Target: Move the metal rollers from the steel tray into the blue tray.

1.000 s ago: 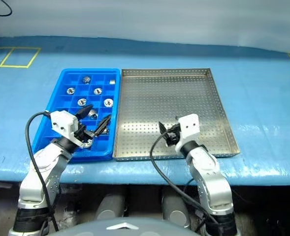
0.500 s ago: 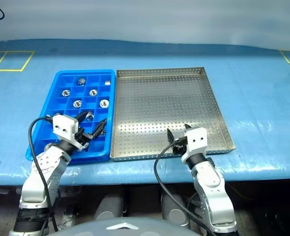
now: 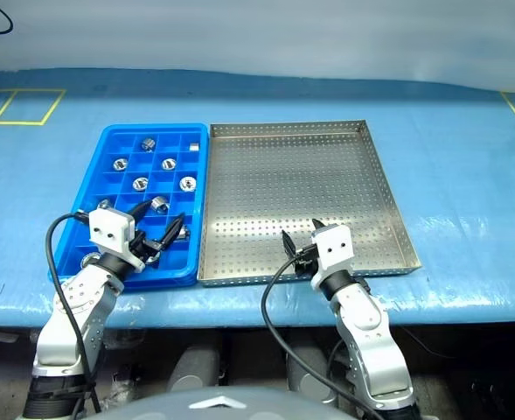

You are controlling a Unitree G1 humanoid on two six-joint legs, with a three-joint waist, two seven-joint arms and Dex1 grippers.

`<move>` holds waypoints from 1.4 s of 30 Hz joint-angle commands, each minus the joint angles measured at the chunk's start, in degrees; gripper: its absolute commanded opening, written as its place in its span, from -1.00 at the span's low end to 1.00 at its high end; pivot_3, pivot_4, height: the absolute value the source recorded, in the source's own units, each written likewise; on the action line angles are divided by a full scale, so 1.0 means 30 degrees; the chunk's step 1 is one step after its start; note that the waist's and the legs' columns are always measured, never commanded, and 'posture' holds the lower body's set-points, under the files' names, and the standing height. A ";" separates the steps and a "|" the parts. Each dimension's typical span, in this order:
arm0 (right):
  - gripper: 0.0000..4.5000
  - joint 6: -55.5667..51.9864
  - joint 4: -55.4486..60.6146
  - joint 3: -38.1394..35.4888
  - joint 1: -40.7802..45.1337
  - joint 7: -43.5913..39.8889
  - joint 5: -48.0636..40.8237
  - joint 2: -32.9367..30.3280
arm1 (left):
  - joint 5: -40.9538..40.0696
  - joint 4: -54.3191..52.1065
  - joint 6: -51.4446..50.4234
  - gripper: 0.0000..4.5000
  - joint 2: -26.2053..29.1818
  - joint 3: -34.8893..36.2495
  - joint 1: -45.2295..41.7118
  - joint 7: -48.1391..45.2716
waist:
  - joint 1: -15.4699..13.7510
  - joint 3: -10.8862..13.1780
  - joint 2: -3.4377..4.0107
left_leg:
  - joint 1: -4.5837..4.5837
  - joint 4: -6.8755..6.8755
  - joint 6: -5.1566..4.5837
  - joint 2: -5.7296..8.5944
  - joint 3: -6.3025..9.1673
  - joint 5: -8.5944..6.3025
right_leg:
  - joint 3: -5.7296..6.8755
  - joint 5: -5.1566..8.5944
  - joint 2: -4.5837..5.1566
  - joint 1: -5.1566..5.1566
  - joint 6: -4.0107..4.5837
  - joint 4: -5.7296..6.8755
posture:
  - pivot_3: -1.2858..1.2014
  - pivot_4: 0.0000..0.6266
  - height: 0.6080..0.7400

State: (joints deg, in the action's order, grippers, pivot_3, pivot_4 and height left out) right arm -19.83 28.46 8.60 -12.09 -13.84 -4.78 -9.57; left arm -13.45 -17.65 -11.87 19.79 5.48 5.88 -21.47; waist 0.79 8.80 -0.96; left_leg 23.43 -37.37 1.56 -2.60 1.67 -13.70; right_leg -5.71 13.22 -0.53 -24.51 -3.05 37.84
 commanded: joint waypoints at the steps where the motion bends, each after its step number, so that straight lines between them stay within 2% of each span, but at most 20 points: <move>1: 0.58 0.0300 0.0245 0.0100 0.0251 -0.0019 0.0091 -0.0072 | 0.0215 -0.0149 0.0451 0.76 -0.0049 0.0073 -0.0030 0.0035 | -0.0002 0.0000 0.0000 | 0.0000 0.0000 0.0000 -0.0001 -0.0001 0.0000 | 0.0000 0.0000 0.0000 0.0000 -0.0001 0.0001 | 0.09 -0.52 1.00; 42: 0.58 0.0045 0.0807 0.0572 0.0789 0.0400 0.0570 0.0032 | 0.0508 -0.0546 0.0041 0.76 -0.0514 0.0087 -0.0215 0.0442 | 0.0001 -0.0003 -0.0004 | 0.0002 -0.0063 -0.0001 0.0004 -0.0002 0.0000 | -0.0012 -0.0023 -0.0003 0.0019 -0.0033 0.0027 | 0.08 -0.52 1.00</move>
State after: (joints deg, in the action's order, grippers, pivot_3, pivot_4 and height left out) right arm -20.19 28.14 9.95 -10.27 -12.67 -3.12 -9.56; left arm -11.69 -17.66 -12.05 18.23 5.19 5.58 -20.22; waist 0.79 8.79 -0.98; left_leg 23.43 -37.56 1.56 -2.59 1.67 -13.70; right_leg -5.75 13.15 -0.54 -24.46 -3.14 37.92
